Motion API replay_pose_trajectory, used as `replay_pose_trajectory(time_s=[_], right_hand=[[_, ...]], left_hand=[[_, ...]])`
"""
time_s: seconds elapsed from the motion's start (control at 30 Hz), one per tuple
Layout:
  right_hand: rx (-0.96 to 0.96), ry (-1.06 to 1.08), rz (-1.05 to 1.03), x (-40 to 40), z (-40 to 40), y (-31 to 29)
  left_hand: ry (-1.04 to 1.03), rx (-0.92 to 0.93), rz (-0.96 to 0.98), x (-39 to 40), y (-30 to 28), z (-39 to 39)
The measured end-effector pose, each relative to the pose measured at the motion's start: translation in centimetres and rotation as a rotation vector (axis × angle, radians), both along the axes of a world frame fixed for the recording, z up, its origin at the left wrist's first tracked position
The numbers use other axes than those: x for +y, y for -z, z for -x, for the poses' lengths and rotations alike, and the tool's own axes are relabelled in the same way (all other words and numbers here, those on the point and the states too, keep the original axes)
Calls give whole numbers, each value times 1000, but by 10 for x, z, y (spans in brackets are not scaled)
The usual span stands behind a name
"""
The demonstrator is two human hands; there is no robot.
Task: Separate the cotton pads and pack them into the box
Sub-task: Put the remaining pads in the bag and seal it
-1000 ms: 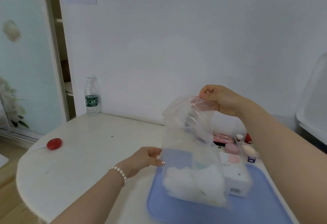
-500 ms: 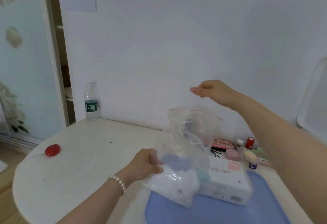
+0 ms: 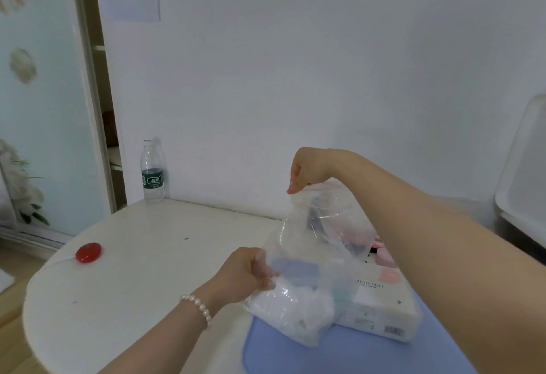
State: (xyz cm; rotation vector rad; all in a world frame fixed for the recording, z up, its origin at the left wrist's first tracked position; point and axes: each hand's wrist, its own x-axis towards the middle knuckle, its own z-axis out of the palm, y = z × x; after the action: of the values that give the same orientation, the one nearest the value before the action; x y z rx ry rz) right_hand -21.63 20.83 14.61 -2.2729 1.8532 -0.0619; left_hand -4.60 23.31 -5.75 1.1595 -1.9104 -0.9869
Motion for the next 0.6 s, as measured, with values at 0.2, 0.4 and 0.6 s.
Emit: replay_pose_trajectory(time_s=[0.2, 0.4, 0.6], right_hand=[[-299, 34, 429, 0, 16, -38], [-364, 32, 397, -3, 16, -24], [-298, 206, -91, 27, 57, -29]], left_hand=[[-10, 65, -114, 2, 8, -15], [32, 12, -146, 7, 5, -18], [-38, 239, -291, 9, 22, -37]])
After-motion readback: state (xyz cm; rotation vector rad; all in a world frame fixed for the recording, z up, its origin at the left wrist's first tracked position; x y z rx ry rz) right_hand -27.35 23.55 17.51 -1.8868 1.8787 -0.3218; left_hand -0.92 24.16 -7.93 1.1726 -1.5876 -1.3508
